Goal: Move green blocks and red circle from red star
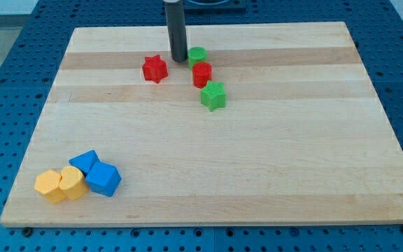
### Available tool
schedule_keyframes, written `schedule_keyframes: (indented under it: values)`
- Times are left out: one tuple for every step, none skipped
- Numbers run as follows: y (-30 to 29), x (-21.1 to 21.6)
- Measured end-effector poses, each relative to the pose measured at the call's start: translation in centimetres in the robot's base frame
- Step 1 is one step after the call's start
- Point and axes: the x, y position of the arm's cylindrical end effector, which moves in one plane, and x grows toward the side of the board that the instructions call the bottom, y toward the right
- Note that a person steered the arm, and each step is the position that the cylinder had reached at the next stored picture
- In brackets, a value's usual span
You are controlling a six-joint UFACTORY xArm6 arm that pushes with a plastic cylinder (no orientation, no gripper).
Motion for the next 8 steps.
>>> schedule_keyframes:
  values:
    - [0.0,4.2]
    - [0.0,9.8]
    - [0.0,10.1]
    - [6.1,10.6]
    - [7.6,10.9]
    - [7.4,14.1]
    - [6.5,21.3]
    - [10.7,25.0]
